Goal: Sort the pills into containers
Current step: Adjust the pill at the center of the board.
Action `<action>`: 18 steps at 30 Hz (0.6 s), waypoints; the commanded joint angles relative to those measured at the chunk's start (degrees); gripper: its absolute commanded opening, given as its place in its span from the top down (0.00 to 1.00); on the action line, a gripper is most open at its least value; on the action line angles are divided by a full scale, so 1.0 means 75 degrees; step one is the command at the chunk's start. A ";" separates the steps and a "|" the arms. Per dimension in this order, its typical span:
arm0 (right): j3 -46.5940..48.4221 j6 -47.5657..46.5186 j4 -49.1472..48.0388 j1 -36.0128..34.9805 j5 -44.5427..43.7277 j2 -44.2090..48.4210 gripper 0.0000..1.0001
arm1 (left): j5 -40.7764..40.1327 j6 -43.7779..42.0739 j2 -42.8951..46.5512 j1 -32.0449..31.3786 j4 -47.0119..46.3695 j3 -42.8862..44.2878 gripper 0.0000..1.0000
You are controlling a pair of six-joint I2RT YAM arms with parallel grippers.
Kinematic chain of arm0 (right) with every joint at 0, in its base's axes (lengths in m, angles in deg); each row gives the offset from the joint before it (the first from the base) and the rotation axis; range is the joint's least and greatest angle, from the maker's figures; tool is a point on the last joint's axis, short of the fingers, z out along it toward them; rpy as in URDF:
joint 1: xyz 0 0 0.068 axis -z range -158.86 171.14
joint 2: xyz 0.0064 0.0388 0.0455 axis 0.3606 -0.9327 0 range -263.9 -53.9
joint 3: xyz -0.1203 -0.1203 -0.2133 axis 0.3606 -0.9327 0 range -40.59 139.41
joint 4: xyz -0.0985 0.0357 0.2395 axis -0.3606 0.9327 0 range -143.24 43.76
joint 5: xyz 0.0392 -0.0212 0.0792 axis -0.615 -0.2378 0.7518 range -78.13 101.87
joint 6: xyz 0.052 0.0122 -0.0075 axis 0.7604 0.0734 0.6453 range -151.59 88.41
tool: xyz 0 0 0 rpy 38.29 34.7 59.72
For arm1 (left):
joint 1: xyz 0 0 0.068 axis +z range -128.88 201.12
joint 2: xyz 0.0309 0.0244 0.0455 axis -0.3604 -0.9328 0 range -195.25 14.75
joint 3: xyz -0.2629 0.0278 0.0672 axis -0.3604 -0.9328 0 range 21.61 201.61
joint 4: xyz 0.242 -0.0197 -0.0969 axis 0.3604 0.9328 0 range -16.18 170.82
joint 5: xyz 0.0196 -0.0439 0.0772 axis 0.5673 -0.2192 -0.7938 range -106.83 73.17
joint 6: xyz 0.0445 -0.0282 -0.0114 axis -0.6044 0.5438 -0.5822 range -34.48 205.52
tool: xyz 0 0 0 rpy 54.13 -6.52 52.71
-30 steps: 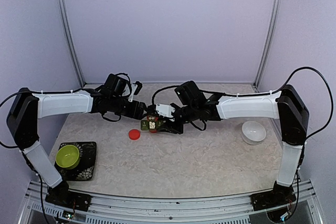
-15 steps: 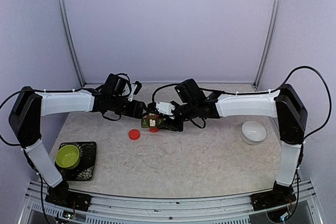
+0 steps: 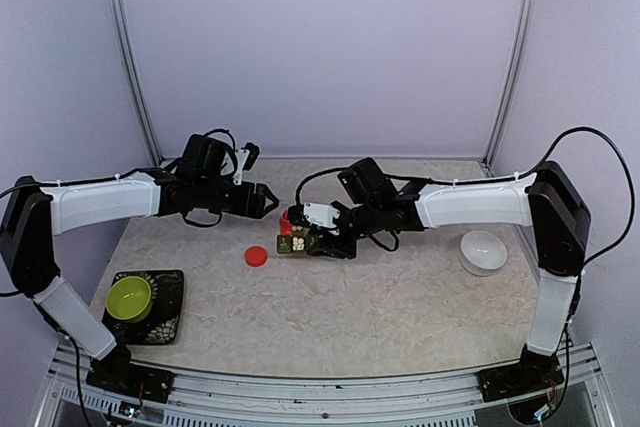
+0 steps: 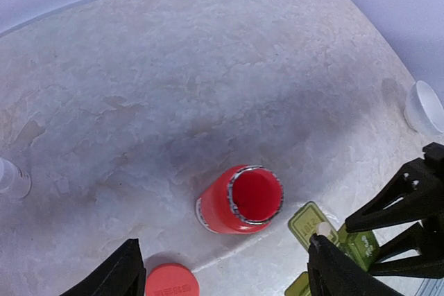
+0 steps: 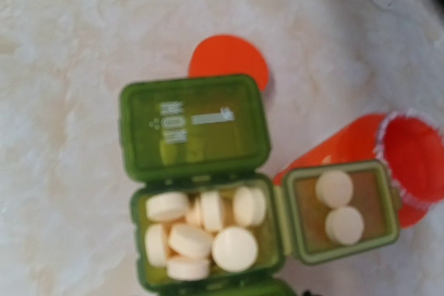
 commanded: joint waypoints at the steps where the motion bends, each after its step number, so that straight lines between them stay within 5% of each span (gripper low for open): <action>1: -0.0435 0.0255 -0.0081 -0.0035 0.0069 0.0636 0.85 | 0.0226 -0.0124 0.0255 -0.0387 -0.0009 0.0057 0.21; 10: -0.1768 0.0641 -0.0625 -0.0551 -0.0387 0.1475 0.85 | 0.0069 -0.0284 -0.0003 -0.1546 -0.0077 -0.0251 0.23; 18: -0.2376 0.0936 -0.0672 -0.0959 -0.0555 0.1889 0.86 | 0.0746 -0.0570 -0.0065 -0.1946 -0.0073 -0.0370 0.36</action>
